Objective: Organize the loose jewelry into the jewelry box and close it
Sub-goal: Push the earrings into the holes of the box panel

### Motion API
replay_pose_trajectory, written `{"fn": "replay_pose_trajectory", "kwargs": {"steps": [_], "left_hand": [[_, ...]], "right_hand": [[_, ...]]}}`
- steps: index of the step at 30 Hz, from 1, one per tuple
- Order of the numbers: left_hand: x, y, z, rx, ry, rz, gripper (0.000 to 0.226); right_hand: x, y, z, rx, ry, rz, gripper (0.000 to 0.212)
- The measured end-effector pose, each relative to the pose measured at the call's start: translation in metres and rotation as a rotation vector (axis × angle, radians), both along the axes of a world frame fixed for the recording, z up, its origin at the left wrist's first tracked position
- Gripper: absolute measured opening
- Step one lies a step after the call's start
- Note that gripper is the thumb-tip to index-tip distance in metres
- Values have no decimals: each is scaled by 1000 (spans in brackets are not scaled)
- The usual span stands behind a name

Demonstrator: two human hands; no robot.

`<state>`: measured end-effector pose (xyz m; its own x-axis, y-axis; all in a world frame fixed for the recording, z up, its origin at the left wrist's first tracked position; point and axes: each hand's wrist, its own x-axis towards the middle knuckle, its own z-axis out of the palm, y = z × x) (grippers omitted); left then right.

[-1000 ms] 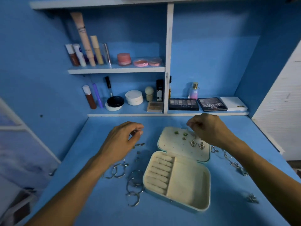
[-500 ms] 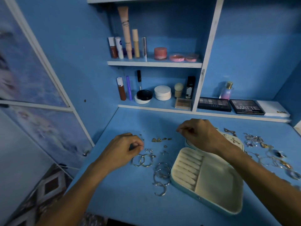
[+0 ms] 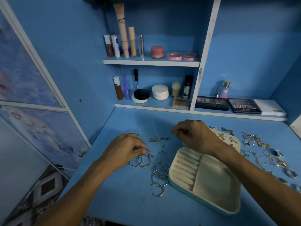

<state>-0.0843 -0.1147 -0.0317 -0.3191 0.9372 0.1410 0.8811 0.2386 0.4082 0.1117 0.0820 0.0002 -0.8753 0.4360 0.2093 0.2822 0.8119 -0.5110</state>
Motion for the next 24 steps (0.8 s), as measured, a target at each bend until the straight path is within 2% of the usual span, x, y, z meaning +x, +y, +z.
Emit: {"fn": "replay_pose_trajectory", "kwargs": {"steps": [5,9,12,16,21,24], "left_hand": [[-2,-5,-4,111,-59,36,6],[-1,-8,0,307,-347,163,3],[-2,-14,2,361,-530,232,4],[-4,-23,-4,396,-530,285,6],[-5,-31,-12,450,-638,355,14],[-5,-31,-16,441,-616,351,19]], "right_hand": [[-3,-3,2,-9,1,11,16],[-6,-7,4,-31,11,37,16],[-15,-11,4,-34,13,61,16],[-39,-19,0,-45,-29,106,17],[-73,-26,-7,-53,-134,117,22],[-89,-25,-8,19,-167,114,23]]}}
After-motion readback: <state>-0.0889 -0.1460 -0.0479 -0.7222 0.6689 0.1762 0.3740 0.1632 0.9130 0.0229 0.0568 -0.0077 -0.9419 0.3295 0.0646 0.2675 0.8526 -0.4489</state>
